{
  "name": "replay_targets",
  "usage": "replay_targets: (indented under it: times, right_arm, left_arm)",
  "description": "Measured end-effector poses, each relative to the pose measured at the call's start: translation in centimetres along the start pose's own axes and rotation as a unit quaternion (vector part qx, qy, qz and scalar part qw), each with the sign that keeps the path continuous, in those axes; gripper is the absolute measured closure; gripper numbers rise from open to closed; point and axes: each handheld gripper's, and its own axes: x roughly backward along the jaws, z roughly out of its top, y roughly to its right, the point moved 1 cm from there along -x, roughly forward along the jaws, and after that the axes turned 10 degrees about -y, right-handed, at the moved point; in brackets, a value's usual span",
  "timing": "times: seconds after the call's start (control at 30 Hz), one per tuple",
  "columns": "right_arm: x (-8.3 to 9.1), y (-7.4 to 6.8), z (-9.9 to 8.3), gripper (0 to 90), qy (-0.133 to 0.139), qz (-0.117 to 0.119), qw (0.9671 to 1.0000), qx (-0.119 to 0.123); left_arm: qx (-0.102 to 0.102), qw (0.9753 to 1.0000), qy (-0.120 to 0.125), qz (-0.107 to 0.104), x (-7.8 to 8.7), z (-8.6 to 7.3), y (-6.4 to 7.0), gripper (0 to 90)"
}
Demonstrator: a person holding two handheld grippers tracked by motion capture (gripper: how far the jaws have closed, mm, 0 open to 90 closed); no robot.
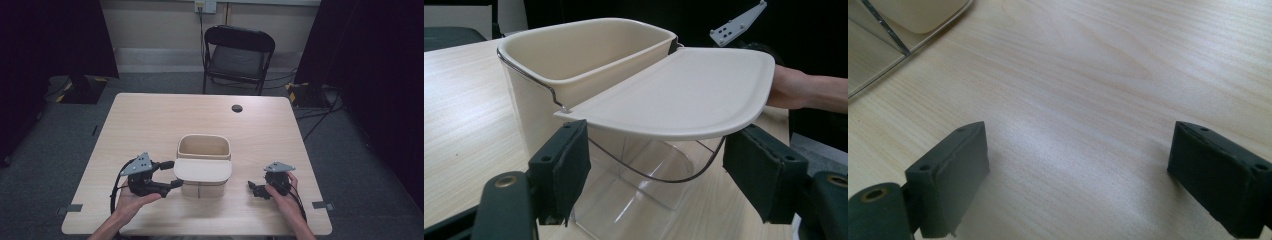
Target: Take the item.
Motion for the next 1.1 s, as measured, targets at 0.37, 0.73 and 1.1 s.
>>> replay_targets:
  times: [0.37, 0.73, 1.1]
  right_arm:
    - [-0.05, -0.03, 0.07, 7.9, -0.001, 0.000, 1.0000, -0.002]
    - [-0.09, -0.04, 0.11, 7.5, -0.001, 0.001, 1.0000, -0.002]
    - [-0.11, -0.04, 0.12, 7.5, -0.001, 0.001, 1.0000, -0.002]
  left_arm:
    - [-0.007, 1.0000, 0.001, 0.002, -0.09, 0.42, -0.22, 26.0]
    - [-0.003, 0.9999, 0.010, -0.005, 0.04, 0.76, -0.47, 27.4]
    - [-0.007, 1.0000, 0.006, -0.002, 0.01, 1.09, -0.65, 27.6]
